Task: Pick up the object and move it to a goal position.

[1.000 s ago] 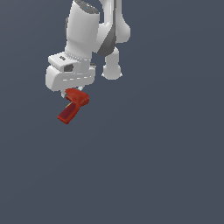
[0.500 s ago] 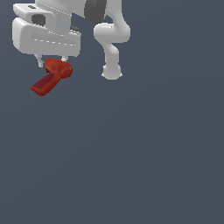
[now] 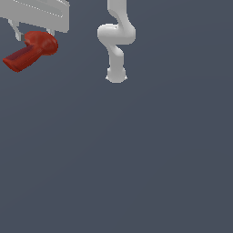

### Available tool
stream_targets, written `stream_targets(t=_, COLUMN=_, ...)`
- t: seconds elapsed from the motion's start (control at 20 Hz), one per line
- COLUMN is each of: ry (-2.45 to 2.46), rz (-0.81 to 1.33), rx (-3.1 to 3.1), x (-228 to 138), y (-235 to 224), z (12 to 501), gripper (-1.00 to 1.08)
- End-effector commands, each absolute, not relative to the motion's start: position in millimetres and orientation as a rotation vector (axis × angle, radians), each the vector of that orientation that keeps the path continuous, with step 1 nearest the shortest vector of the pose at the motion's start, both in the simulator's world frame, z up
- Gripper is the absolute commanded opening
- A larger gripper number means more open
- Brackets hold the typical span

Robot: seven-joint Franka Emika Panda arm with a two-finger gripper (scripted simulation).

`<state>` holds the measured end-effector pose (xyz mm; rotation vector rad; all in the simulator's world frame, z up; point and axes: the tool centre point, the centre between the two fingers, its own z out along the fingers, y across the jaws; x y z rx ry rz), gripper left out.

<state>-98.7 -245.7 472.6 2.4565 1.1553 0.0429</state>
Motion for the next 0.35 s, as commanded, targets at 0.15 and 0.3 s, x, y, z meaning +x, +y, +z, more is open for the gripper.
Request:
stream_targets(t=0.15, ry=1.153, rz=0.045, rx=2.453, x=-101.5, y=-253.2, z=493.3, gripper=-1.00)
stream_targets(t=0.3, ry=1.153, rz=0.045, rx=2.453, x=-101.7, y=-254.3, z=495.5, gripper=-1.00)
